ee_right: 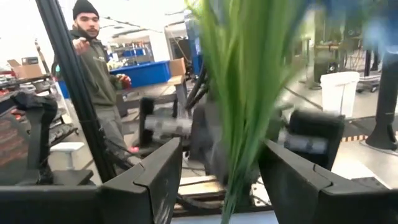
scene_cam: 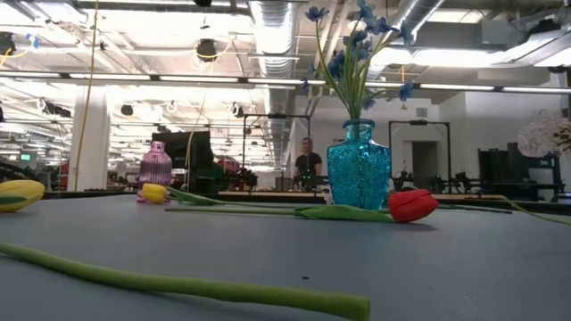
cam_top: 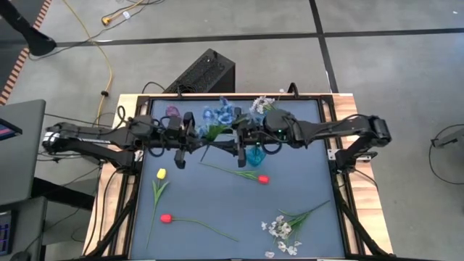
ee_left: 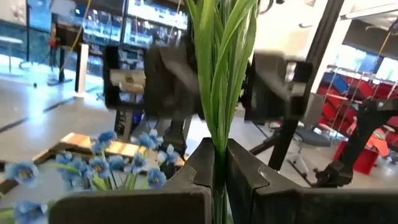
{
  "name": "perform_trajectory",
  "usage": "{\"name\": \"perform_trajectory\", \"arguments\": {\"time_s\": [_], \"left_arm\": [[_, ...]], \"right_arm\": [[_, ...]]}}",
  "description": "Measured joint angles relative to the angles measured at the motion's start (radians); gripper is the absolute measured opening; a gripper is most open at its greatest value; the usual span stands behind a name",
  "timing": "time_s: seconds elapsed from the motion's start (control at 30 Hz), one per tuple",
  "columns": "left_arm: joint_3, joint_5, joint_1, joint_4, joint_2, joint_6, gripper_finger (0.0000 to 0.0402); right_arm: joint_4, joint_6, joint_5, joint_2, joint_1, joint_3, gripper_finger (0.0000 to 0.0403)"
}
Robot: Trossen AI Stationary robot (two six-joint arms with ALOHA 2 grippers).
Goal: Sort flowers into vase by color
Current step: Put the blue flowers into the blue vase
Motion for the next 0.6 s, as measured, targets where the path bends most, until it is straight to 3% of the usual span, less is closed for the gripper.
{"name": "perform_trajectory", "arguments": {"time_s": [0.3, 0.6], "left_arm": [[0.000, -0.013, 0.000, 0.040, 0.014, 0.012, 0.0002], [0.000, -0.028, 0.002, 0.042, 0.017, 0.008, 0.0004]], "right_arm": [[-0.010, -0.016, 0.003, 0.000, -0.019, 0.001, 0.0211], [-0.003, -0.019, 0.006, 0.000, -0.032, 0.001, 0.0092]]}}
